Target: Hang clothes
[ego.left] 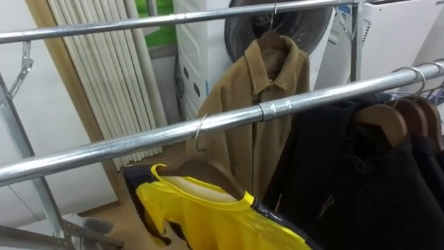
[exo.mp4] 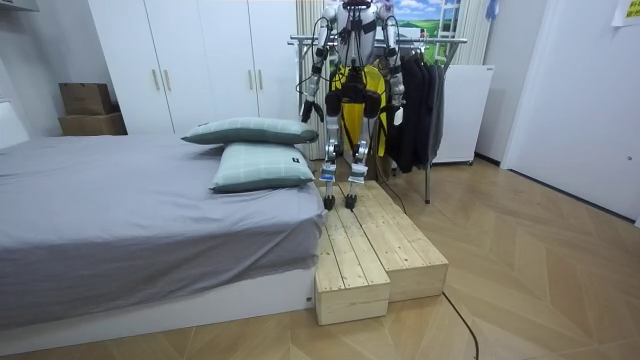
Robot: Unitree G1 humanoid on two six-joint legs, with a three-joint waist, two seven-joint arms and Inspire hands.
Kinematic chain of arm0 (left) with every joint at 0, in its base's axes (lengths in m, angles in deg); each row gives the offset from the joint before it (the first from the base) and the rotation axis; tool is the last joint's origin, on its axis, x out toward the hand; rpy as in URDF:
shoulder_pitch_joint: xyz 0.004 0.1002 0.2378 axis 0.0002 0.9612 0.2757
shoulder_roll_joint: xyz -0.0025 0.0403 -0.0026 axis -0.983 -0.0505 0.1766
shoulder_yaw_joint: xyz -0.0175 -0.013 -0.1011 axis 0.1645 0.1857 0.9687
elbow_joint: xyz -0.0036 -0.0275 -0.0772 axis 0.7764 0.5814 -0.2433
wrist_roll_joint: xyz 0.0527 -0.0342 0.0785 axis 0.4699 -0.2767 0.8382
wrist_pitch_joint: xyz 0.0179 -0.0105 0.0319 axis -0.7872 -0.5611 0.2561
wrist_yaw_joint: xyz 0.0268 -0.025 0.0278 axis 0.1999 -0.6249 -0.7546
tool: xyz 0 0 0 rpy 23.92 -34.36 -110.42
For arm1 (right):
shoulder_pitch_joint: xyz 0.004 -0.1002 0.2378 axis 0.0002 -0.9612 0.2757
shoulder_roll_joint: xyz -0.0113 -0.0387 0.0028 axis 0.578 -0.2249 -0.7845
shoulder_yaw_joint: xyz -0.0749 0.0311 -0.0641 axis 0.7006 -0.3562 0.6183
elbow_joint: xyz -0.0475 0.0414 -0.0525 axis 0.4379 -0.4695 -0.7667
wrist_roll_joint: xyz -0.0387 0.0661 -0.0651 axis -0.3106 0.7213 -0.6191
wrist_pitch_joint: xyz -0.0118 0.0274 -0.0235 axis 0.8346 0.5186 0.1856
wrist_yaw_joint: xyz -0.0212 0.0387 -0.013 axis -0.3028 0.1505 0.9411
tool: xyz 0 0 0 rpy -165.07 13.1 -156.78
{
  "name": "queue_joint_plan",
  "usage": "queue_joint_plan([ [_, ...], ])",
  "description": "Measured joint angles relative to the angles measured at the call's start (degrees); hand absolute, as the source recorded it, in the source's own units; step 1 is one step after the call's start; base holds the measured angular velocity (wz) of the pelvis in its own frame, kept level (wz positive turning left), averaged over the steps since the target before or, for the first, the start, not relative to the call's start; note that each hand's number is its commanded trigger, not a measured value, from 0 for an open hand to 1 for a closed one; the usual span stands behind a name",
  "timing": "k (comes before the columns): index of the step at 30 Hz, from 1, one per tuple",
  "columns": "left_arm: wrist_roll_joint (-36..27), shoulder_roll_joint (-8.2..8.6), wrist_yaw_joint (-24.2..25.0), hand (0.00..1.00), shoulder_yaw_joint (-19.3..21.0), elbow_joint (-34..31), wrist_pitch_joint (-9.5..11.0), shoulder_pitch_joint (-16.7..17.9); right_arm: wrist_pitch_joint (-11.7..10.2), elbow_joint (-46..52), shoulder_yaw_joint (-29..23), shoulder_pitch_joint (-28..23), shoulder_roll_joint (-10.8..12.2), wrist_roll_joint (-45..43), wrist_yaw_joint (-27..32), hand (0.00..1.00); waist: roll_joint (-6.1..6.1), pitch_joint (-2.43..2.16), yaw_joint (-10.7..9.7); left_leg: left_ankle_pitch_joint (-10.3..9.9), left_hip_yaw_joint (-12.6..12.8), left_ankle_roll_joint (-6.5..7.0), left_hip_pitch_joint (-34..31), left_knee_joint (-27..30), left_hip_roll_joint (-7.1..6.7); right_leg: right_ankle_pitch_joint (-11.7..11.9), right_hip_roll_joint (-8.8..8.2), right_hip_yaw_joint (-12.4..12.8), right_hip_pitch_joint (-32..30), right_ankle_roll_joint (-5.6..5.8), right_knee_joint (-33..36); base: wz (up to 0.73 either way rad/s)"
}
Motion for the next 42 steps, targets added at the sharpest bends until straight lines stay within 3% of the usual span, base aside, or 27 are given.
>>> queue_joint_plan([
  [4,-0.04,0.58,0.85,0.0,0.13,-0.04,-0.76,-0.09,0.03,-1.31,-1.63,-0.01,0.31,0.06,0.04,0.0,0.44,-0.01,-0.16,0.0,-0.03,0.0,0.0,0.03,-0.01,-0.07,0.0,0.0,0.14,-0.09,0.03,0.0],
  [8,-0.65,0.65,2.12,0.0,0.11,0.45,-1.02,-1.08,0.1,-2.9,-1.67,1.35,0.4,0.01,0.02,0.0,0.2,-0.13,-1.28,0.01,-0.09,0.01,-0.03,0.09,-0.02,-0.18,0.0,-0.04,0.12,-0.26,0.13,0.0],
  [16,-3.0,0.45,5.28,0.0,0.3,0.47,-0.72,-2.17,0.13,-4.6,-1.08,3.06,0.49,-1.84,0.05,0.0,-0.37,-0.01,-1.19,0.01,-0.03,0.01,-0.04,0.03,0.02,-0.22,0.07,-0.14,0.09,-0.32,-0.02,0.0],
  [23,-9.54,-0.33,5.38,0.0,-1.23,1.38,-0.53,-1.93,0.12,-5.65,1.1,6.43,-0.15,-4.83,0.22,0.0,-0.56,0.34,-1.18,-0.01,-0.05,0.02,0.28,-0.35,0.0,-0.22,0.15,-0.14,0.18,-0.31,-0.16,0.0],
  [32,-16.39,-0.18,5.78,0.0,-1.17,3.21,0.29,-2.3,-0.02,-5.46,1.21,7.41,0.33,-6.78,1.38,0.0,-0.05,0.25,-1.14,-0.03,-0.22,0.02,-0.08,-0.3,0.08,-0.19,0.14,-0.2,0.21,-0.35,-0.66,0.01],
  [42,-16.49,-0.34,8.03,0.0,-0.78,3.38,0.27,-2.27,0.05,-5.55,1.23,7.3,0.82,-6.88,1.4,0.0,0.12,0.25,-1.15,-0.03,-0.23,0.01,-0.07,-0.33,0.12,-0.19,0.17,-0.18,0.2,-0.36,-0.56,0.0],
])
